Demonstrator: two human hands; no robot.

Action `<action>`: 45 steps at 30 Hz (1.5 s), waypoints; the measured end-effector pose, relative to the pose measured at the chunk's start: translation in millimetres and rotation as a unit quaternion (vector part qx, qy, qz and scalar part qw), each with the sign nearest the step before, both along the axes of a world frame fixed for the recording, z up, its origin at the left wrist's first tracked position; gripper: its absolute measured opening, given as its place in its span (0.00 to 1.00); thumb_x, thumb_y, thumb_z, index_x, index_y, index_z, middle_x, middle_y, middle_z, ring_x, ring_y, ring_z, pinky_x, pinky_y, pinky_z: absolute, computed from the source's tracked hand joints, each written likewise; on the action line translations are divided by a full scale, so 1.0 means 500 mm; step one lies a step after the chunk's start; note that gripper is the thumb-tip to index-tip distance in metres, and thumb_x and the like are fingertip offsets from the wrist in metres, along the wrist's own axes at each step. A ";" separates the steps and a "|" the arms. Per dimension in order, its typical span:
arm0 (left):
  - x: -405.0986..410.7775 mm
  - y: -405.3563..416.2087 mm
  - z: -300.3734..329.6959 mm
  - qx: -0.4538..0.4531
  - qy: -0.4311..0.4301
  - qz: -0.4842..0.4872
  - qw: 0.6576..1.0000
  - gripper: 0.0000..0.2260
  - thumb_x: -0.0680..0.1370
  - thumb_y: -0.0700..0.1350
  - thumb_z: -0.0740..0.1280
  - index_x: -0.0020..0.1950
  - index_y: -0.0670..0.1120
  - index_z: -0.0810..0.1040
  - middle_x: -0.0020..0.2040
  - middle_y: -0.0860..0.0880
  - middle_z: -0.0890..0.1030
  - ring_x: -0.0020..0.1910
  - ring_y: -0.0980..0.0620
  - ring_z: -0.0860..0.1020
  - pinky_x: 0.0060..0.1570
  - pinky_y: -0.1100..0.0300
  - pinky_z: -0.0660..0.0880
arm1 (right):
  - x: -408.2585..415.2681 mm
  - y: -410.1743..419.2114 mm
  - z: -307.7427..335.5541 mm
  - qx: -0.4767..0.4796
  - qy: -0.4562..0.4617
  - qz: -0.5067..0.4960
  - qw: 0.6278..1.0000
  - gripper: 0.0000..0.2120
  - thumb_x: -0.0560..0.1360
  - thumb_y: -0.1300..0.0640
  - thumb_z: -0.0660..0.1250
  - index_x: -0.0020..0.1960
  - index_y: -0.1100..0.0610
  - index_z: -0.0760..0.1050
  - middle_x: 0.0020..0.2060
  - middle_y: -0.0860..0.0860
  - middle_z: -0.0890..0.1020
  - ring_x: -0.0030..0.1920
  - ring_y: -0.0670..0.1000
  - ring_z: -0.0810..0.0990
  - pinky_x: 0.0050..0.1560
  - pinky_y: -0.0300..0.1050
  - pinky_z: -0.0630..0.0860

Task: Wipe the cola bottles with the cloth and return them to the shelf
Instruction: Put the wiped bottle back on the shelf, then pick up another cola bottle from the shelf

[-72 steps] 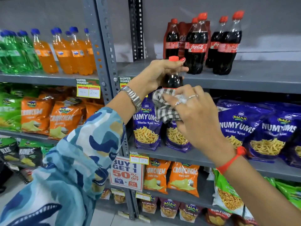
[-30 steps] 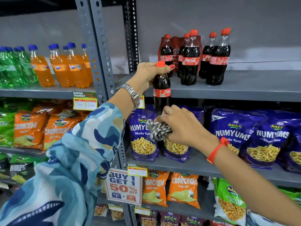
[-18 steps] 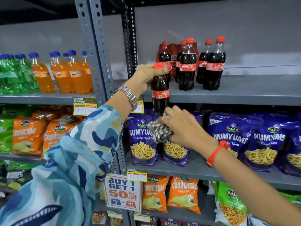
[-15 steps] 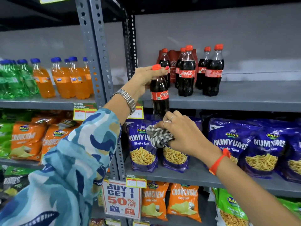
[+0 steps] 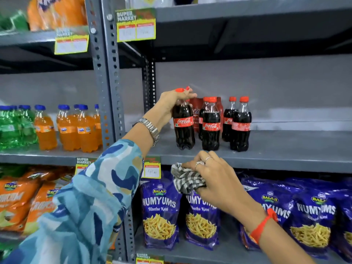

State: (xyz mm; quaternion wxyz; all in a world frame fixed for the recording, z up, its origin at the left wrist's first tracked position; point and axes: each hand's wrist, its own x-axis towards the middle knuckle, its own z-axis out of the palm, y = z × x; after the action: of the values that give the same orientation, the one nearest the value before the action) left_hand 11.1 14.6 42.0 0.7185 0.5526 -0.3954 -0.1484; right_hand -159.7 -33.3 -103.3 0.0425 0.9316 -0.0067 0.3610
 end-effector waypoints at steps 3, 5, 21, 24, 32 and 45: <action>0.008 -0.013 0.008 0.020 -0.030 0.010 0.999 0.09 0.76 0.43 0.66 0.54 0.41 0.79 0.51 0.49 0.83 0.50 0.50 0.79 0.45 0.61 0.78 | 0.004 -0.016 0.001 -0.003 0.000 -0.013 1.000 0.30 0.55 0.62 0.70 0.57 0.51 0.77 0.44 0.48 0.74 0.42 0.51 0.72 0.35 0.42 0.66; 0.012 -0.021 0.004 0.053 -0.054 0.011 0.997 0.13 0.77 0.45 0.64 0.59 0.40 0.77 0.54 0.53 0.81 0.45 0.55 0.78 0.36 0.68 0.75 | 0.008 -0.031 0.003 -0.001 -0.003 -0.016 1.000 0.30 0.55 0.62 0.70 0.57 0.50 0.77 0.44 0.48 0.73 0.42 0.51 0.71 0.35 0.42 0.66; 0.034 -0.076 -0.007 0.083 -0.192 0.107 0.972 0.27 0.72 0.47 0.70 0.68 0.44 0.68 0.66 0.44 0.74 0.63 0.48 0.73 0.65 0.53 0.68 | 0.026 -0.054 0.002 0.022 -0.014 -0.023 0.999 0.28 0.55 0.63 0.73 0.55 0.53 0.78 0.42 0.49 0.74 0.41 0.52 0.72 0.35 0.41 0.62; -0.003 -0.097 -0.006 0.022 -0.324 0.235 0.916 0.26 0.72 0.52 0.70 0.67 0.46 0.69 0.67 0.49 0.73 0.67 0.53 0.69 0.72 0.52 0.58 | 0.019 -0.054 0.001 0.022 -0.022 -0.020 0.999 0.27 0.55 0.62 0.72 0.55 0.54 0.78 0.42 0.50 0.74 0.41 0.53 0.72 0.35 0.41 0.62; -0.062 -0.175 -0.007 0.210 -0.304 0.106 0.923 0.35 0.74 0.53 0.68 0.74 0.39 0.56 0.71 0.43 0.66 0.67 0.47 0.69 0.65 0.58 0.64 | -0.008 -0.069 0.001 0.016 -0.025 -0.027 0.999 0.25 0.57 0.58 0.68 0.55 0.52 0.77 0.43 0.50 0.75 0.41 0.53 0.72 0.35 0.41 0.62; -0.071 -0.133 -0.028 0.065 -0.194 0.046 0.978 0.01 0.74 0.40 0.69 0.43 0.43 0.79 0.41 0.46 0.82 0.42 0.54 0.80 0.50 0.65 0.77 | -0.076 -0.096 -0.028 0.078 -0.161 -0.028 0.983 0.26 0.60 0.58 0.67 0.58 0.53 0.75 0.48 0.50 0.73 0.49 0.51 0.72 0.35 0.41 0.72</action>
State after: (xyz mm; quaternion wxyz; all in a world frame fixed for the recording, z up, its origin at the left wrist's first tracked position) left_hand -24.2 -52.0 28.2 0.5969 0.6337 -0.4911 -0.0308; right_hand -197.6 -81.1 -117.4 -0.0217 0.8610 -0.0676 0.5036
